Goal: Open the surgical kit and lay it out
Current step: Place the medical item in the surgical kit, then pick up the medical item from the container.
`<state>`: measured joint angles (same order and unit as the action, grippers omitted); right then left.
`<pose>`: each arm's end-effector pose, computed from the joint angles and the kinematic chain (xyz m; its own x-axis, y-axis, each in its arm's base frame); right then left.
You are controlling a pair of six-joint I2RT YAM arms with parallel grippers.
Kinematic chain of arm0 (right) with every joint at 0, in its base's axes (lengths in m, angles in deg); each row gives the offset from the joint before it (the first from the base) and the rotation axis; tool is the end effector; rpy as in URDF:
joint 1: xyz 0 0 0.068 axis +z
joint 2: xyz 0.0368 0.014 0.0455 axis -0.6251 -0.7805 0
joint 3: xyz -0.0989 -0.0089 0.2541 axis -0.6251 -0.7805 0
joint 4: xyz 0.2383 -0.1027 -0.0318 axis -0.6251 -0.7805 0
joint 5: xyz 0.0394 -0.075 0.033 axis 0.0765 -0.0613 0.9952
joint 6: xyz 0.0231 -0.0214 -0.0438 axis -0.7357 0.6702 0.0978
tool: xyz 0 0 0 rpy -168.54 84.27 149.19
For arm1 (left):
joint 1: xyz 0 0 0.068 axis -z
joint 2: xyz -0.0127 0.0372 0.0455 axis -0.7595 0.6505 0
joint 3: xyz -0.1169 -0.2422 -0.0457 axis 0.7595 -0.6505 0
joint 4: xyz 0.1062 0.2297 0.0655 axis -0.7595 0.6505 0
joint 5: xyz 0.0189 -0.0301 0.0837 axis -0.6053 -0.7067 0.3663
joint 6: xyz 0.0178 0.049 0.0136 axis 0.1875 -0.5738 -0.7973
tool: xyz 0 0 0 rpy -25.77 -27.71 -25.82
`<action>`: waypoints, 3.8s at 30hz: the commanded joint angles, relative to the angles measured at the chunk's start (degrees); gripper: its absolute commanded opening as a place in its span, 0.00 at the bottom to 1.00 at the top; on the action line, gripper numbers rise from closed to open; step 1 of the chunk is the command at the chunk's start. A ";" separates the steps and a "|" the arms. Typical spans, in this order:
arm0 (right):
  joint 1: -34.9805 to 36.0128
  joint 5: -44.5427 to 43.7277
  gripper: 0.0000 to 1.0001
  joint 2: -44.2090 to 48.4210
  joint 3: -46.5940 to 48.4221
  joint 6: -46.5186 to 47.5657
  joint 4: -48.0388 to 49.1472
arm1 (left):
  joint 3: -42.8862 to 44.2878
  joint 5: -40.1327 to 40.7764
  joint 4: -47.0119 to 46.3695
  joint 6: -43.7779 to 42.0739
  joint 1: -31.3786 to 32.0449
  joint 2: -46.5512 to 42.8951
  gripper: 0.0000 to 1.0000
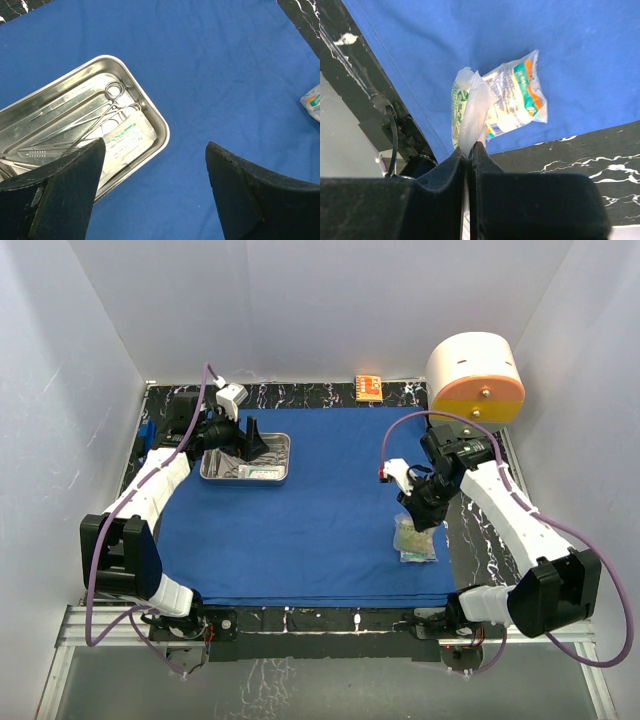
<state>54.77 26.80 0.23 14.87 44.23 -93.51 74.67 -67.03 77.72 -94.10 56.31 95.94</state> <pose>0.1962 0.0712 0.2956 -0.4677 -0.8115 -0.3503 -0.8837 0.4216 0.2033 0.3358 -0.0618 0.2974 -0.4339 0.1427 -0.8896 0.6520 0.7312 -0.2007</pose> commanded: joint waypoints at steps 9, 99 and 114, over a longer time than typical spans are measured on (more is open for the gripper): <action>-0.49 -2.79 0.00 -7.71 -0.33 9.61 0.43 | -0.61 -0.28 -0.92 -0.83 -0.25 -1.19 0.81; -6.66 -0.08 0.77 -19.30 9.68 -17.47 39.28 | 16.89 21.40 22.32 -9.06 1.54 29.45 0.61; -7.32 0.68 0.77 -17.83 8.03 -17.68 39.46 | 23.55 21.14 21.67 -8.65 3.35 34.21 0.21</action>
<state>47.88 26.45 -19.68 23.42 27.14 -56.61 96.81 -43.90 97.39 -102.91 59.02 128.64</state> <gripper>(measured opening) 0.771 0.241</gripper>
